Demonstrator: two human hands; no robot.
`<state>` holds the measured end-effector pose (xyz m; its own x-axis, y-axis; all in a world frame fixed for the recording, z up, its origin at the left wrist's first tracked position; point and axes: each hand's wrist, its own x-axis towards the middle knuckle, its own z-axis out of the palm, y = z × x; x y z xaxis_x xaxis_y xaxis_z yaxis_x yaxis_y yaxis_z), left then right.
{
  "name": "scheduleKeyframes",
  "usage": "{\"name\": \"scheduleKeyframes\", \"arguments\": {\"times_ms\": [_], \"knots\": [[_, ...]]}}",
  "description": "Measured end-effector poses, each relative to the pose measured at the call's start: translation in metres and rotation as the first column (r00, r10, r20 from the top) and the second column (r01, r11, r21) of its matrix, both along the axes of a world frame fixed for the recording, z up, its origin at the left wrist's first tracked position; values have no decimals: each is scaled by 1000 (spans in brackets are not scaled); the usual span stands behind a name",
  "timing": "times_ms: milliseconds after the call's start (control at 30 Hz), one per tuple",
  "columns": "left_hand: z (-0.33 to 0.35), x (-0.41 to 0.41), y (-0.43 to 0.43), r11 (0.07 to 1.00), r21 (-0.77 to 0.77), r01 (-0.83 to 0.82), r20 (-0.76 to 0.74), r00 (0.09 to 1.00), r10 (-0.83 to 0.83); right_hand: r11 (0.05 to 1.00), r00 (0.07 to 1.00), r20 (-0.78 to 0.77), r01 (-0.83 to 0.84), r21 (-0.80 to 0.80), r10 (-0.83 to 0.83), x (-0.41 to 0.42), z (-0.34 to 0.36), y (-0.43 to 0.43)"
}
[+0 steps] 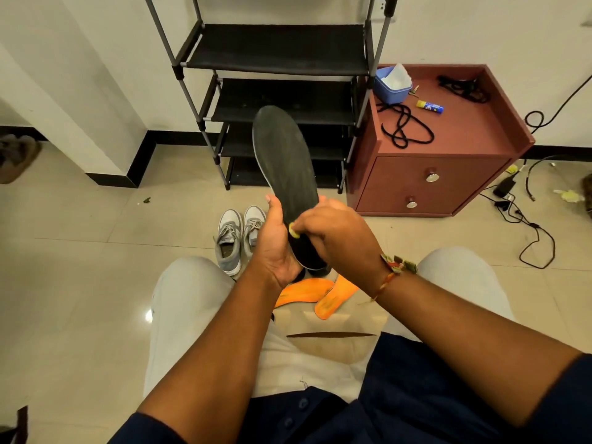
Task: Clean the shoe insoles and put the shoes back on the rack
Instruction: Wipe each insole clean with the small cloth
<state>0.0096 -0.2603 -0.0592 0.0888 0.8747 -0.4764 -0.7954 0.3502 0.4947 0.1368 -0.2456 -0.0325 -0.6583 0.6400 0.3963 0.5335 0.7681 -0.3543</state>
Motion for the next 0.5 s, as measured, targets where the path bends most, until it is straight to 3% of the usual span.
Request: {"name": "scheduleKeyframes", "arguments": {"times_ms": [167,300,500], "knots": [[1,3,-3,999,37,34,57,998,-36,992,990,70,115,60,-119,-17,15,38],[1,4,-2,998,38,55,15,998,-55,969,974,-9,225,98,-225,-21,25,63],[-1,-4,-1,999,34,6,9,1000,-6,993,991,-52,122,1,-121,-19,17,34]]}}
